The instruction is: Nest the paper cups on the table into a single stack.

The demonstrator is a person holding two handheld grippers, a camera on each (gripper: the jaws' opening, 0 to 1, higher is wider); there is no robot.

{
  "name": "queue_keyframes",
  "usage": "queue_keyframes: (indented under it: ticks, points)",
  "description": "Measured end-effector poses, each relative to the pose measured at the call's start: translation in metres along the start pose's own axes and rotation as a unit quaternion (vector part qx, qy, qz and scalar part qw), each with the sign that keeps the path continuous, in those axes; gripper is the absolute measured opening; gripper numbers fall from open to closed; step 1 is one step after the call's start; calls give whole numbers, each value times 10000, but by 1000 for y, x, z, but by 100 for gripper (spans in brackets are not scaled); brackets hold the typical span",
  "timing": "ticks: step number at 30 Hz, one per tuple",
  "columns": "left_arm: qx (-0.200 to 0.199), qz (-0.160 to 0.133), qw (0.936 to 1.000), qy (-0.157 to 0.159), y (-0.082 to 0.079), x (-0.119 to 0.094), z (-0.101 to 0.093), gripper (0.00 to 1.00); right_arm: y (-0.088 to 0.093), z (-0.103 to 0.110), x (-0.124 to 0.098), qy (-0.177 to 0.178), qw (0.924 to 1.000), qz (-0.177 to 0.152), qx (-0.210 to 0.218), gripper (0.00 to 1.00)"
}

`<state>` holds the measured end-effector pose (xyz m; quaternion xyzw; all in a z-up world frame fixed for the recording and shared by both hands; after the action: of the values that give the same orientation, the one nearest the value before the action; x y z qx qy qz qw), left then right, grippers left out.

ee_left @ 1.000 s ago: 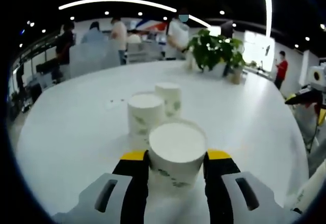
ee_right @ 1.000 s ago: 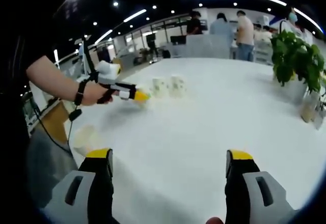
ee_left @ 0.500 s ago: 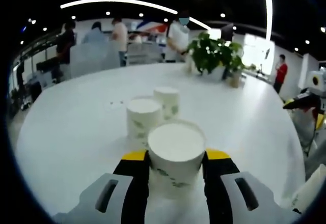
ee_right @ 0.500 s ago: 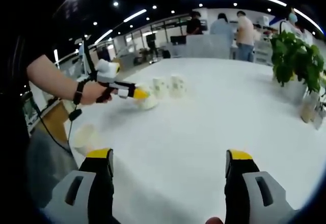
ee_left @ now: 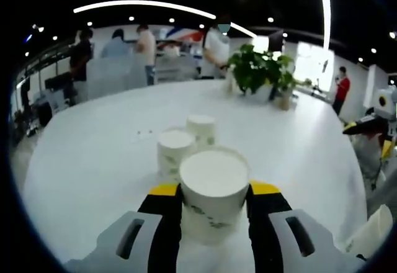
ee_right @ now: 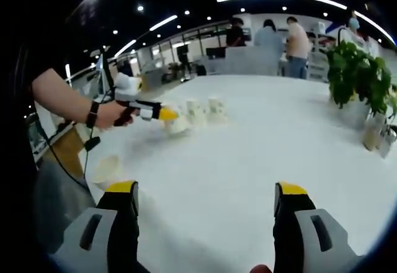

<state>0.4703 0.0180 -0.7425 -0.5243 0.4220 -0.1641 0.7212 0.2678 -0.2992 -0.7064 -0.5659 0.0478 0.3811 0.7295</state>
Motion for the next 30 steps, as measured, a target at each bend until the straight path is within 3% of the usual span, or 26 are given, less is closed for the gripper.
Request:
queue_keyframes:
  ticks: [18, 30]
  points:
    - [93, -83, 9999, -120, -24, -30, -8, 39, -2, 9, -9, -69, 9999, -125, -73, 88]
    - [293, -126, 9995, 13, -39, -49, -25, 39, 1, 15, -17, -137, 9996, -244, 71, 88]
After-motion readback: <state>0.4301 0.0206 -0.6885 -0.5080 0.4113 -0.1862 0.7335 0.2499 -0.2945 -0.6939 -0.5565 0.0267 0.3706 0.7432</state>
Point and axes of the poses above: the point that each gripper's makers call its tool centre point, and the gripper's own axes: x roughly forward along the fingers, z roughly to its left, y roughly out of its underside, the point moved 9 cm from there along -x, roughly backward along the fingers, and after that the axes turned 13 degrees about x, right-handed, at the moved point
